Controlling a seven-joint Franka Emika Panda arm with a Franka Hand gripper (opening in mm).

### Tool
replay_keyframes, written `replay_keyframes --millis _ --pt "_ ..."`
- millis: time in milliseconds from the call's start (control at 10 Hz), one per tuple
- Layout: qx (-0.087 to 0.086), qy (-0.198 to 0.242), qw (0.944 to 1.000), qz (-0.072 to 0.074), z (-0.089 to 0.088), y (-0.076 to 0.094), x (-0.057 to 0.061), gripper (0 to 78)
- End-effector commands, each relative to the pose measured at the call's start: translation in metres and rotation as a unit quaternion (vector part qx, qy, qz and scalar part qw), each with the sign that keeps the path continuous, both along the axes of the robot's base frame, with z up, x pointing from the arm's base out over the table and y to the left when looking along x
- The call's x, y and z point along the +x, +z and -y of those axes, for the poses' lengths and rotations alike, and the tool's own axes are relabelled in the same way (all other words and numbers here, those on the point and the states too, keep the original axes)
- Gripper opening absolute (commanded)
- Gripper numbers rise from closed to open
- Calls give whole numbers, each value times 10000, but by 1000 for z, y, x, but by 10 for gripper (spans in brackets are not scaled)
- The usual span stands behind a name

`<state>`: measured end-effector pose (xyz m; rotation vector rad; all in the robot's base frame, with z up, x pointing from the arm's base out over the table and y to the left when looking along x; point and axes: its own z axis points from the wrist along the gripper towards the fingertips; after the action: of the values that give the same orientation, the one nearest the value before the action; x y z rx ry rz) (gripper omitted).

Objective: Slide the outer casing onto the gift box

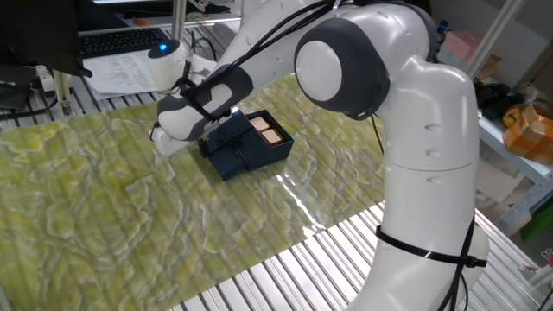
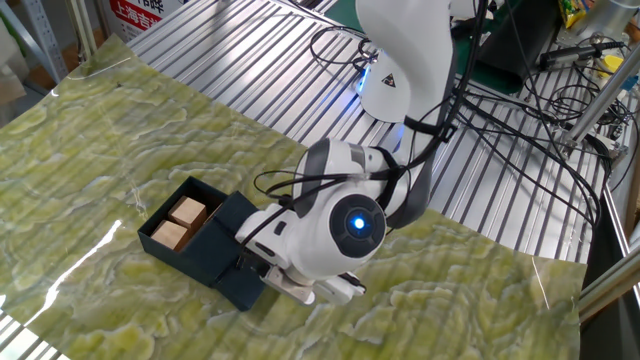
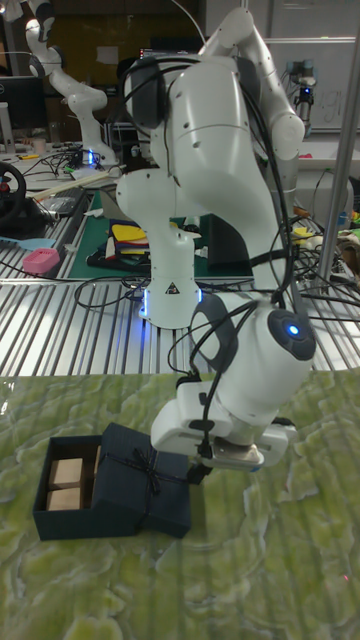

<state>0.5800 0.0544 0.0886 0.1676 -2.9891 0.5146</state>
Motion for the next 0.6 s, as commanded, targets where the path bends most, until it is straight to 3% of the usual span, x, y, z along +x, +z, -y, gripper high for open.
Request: replay_keyframes --millis 100,200,400,600 --pt "-24 63 10000 -7 13 6 7 0" --pt "77 46 10000 -6 13 6 7 0" --pt "444 -111 9989 -35 7 10 4 0" --pt "404 -211 9990 -32 -4 14 0 0"
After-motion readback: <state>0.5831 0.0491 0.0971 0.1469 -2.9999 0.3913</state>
